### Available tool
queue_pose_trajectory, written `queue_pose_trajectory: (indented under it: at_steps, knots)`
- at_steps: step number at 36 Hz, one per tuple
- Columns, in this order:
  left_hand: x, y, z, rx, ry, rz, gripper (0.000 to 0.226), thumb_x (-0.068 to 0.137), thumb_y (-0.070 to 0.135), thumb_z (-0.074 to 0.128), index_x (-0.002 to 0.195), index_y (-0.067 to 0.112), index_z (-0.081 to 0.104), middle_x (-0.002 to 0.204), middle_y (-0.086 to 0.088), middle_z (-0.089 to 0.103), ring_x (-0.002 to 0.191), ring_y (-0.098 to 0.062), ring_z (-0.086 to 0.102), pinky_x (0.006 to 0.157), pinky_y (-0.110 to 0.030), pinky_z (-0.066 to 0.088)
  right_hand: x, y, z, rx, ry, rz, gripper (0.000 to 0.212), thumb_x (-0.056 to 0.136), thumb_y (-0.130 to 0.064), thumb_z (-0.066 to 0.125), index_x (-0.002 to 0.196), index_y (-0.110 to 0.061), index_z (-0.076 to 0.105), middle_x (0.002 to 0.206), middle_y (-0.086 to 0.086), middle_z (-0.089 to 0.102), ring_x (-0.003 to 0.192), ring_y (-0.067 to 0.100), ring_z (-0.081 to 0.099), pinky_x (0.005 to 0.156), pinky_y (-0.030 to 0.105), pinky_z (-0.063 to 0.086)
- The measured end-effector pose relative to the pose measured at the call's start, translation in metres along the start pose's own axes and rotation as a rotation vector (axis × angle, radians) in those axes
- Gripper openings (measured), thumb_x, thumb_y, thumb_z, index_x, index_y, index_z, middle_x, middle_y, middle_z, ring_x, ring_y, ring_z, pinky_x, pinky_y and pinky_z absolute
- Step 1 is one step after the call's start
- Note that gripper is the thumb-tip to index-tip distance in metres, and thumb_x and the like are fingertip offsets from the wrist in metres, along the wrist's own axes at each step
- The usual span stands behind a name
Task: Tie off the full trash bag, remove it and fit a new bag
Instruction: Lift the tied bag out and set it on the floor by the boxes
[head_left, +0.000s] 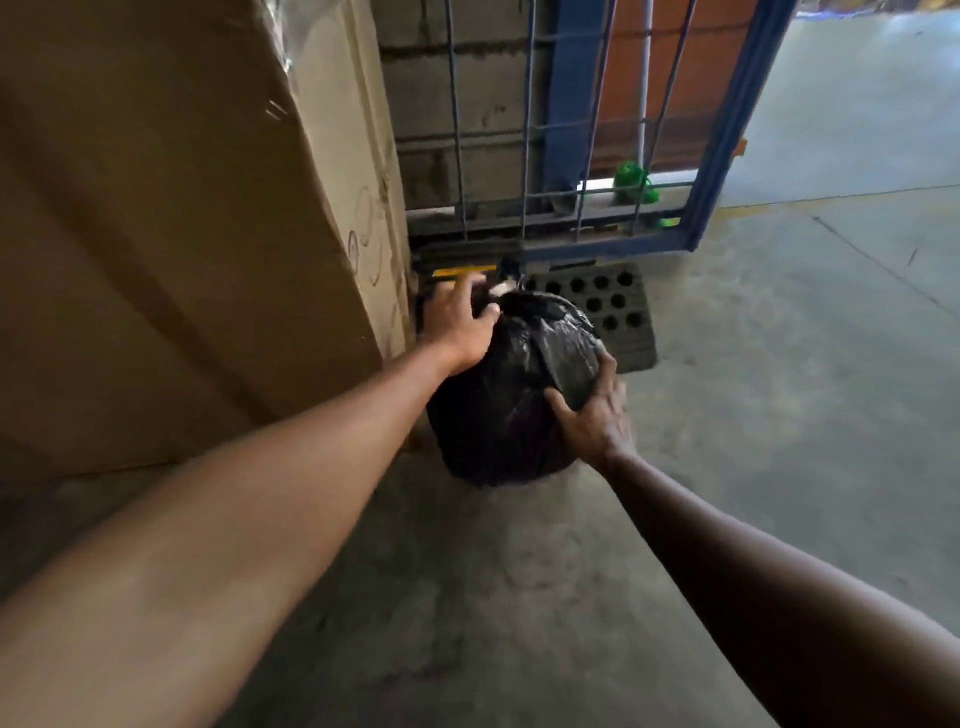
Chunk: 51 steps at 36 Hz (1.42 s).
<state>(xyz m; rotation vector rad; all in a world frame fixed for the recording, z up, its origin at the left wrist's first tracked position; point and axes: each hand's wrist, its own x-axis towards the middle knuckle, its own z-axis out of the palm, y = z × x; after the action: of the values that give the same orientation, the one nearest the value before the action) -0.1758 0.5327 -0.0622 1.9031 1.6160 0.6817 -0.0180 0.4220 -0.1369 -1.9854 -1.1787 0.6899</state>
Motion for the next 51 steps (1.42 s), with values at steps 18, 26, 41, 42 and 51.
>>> queue_pose_trajectory:
  at_steps: [18,26,41,42,51]
  knots:
    - [-0.059,-0.038,0.024,0.209,-0.163,0.135,0.06,0.09,0.031,0.065,0.146,0.031,0.045,0.146,-0.002,0.037,0.14,-0.026,0.039,0.116,-0.042,0.038,0.013,0.007,-0.005,-0.349,-0.317,-0.065,0.082,0.082,-0.054,0.058,0.155,-0.033,0.029,0.154,0.009,0.046,0.14,0.031,0.047,0.111,0.044,0.043]
    - [-0.09,0.056,0.028,0.143,-0.202,0.449,0.049,0.088,0.03,0.063,0.136,0.029,0.054,0.129,-0.003,0.048,0.129,-0.023,0.046,0.113,-0.039,0.039,-0.016,0.018,-0.118,-0.408,-0.146,0.005,0.039,0.088,-0.049,0.061,0.12,-0.026,0.064,0.115,0.003,0.072,0.114,0.027,0.066,0.095,0.037,0.051]
    - [-0.309,0.219,0.155,0.006,-0.602,1.066,0.029,0.089,0.033,0.063,0.117,0.03,0.069,0.115,0.0,0.062,0.115,-0.024,0.054,0.099,-0.04,0.043,-0.298,0.067,-0.363,-0.592,0.221,0.29,0.022,0.089,-0.038,0.066,0.104,-0.024,0.074,0.096,-0.004,0.074,0.092,0.018,0.068,0.077,0.027,0.049]
    - [-0.334,0.228,0.162,-0.013,-0.641,1.122,0.027,0.088,0.033,0.062,0.114,0.03,0.069,0.112,0.001,0.063,0.112,-0.024,0.055,0.097,-0.041,0.044,-0.325,0.071,-0.376,-0.597,0.25,0.322,0.021,0.088,-0.037,0.067,0.102,-0.023,0.075,0.092,-0.005,0.073,0.087,0.016,0.067,0.073,0.026,0.046]
    - [-0.531,0.277,0.185,-0.145,-1.023,1.435,0.019,0.085,0.028,0.061,0.1,0.025,0.072,0.086,0.011,0.058,0.084,-0.02,0.066,0.08,-0.039,0.054,-0.49,0.103,-0.447,-0.612,0.296,0.527,0.025,0.092,-0.03,0.066,0.111,-0.017,0.075,0.108,0.009,0.078,0.101,0.024,0.071,0.073,0.021,0.041]
